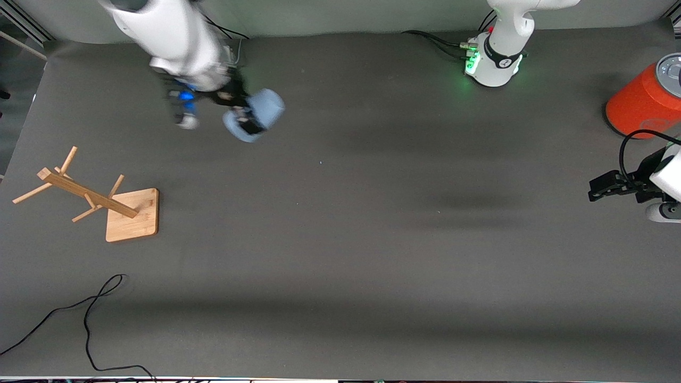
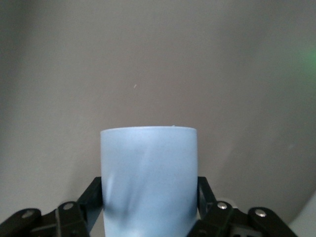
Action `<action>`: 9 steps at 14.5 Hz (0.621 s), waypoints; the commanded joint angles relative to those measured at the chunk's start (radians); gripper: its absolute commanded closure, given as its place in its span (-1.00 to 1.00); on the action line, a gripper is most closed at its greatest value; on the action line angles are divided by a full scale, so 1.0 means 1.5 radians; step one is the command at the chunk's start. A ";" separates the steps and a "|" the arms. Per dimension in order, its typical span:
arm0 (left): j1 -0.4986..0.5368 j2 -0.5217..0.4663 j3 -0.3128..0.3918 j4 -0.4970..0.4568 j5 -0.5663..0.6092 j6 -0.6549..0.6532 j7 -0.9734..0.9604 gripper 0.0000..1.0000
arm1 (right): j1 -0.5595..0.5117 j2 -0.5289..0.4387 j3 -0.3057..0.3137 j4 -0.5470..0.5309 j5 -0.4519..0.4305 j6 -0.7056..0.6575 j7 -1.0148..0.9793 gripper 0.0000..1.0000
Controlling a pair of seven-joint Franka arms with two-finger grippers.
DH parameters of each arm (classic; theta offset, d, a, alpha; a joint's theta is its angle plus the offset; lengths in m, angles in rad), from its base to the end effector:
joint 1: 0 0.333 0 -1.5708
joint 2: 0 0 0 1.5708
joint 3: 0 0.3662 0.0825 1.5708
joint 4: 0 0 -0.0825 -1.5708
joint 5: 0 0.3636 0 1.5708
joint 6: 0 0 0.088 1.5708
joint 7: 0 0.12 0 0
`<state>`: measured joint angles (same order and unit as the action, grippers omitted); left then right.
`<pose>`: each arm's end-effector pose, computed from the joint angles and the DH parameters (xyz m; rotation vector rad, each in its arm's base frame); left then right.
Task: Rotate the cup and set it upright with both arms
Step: 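Pull the blue cup off the peg and carry it to mid-table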
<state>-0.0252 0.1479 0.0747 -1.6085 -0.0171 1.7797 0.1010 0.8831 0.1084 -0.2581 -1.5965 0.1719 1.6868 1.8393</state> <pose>0.5983 0.0247 0.5793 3.1364 -0.0770 0.0378 0.4530 0.3601 0.6027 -2.5283 1.7939 0.2168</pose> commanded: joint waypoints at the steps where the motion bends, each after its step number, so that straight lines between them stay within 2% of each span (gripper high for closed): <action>1: -0.004 0.004 0.000 0.012 -0.004 -0.012 0.011 -1.00 | 0.037 0.173 -0.011 0.179 0.019 -0.015 0.115 0.44; 5: -0.010 -0.002 -0.004 0.011 -0.005 -0.021 0.000 -1.00 | 0.111 0.327 -0.011 0.294 0.008 0.039 0.261 0.44; 9: -0.007 -0.008 -0.003 0.012 -0.005 -0.028 0.010 -1.00 | 0.141 0.452 -0.012 0.375 0.007 0.074 0.338 0.44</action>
<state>-0.0305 0.1459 0.0638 -1.6061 -0.0173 1.7662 0.1010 1.0820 0.6751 -0.2569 -1.1607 0.1770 1.8053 2.2838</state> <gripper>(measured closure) 0.000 0.207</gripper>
